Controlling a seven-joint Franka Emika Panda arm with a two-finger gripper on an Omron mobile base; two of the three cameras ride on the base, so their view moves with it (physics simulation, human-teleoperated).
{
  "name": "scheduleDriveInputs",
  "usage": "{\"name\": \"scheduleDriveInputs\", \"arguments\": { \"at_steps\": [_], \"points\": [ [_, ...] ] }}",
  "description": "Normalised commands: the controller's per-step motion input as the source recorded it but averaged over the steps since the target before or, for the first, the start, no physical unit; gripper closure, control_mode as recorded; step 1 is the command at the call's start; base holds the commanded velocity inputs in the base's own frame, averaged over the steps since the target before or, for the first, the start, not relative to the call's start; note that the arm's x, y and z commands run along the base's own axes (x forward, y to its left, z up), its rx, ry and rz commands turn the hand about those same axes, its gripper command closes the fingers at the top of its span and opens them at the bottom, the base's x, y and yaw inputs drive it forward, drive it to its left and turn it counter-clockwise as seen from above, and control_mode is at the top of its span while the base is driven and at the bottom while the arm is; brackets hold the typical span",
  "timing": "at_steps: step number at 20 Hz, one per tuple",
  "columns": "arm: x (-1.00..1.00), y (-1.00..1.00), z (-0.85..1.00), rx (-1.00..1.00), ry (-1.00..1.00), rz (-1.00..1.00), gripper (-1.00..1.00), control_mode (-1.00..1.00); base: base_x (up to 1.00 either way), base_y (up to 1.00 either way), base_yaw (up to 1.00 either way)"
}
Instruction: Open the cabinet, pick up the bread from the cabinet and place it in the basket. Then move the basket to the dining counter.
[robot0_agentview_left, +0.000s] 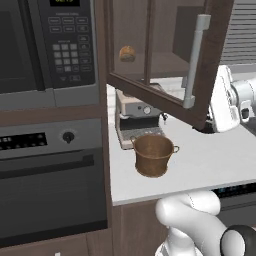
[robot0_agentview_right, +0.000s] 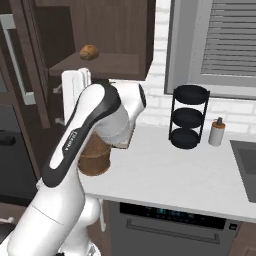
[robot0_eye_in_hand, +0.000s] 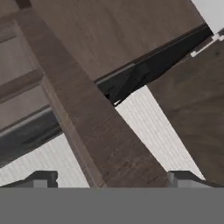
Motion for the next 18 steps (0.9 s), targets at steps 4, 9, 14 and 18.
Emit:
{"name": "scheduleDriveInputs", "arguments": {
  "at_steps": [4, 9, 14, 18],
  "points": [
    [-0.03, 1.0, 0.0, -0.2, -0.05, 0.23, -1.0, -1.0, 0.0, 0.0, 0.0],
    [-0.19, 1.0, 0.0, -0.18, -0.1, -0.02, -1.0, -1.0, 0.0, 0.0, 0.0],
    [-0.19, 0.99, 0.0, -0.08, -0.1, -0.16, -1.0, -1.0, 0.0, 0.0, 0.0],
    [-0.15, 0.78, 0.0, -0.04, -0.14, -0.19, -1.0, -1.0, 0.0, 0.0, 0.0]
  ]
}}
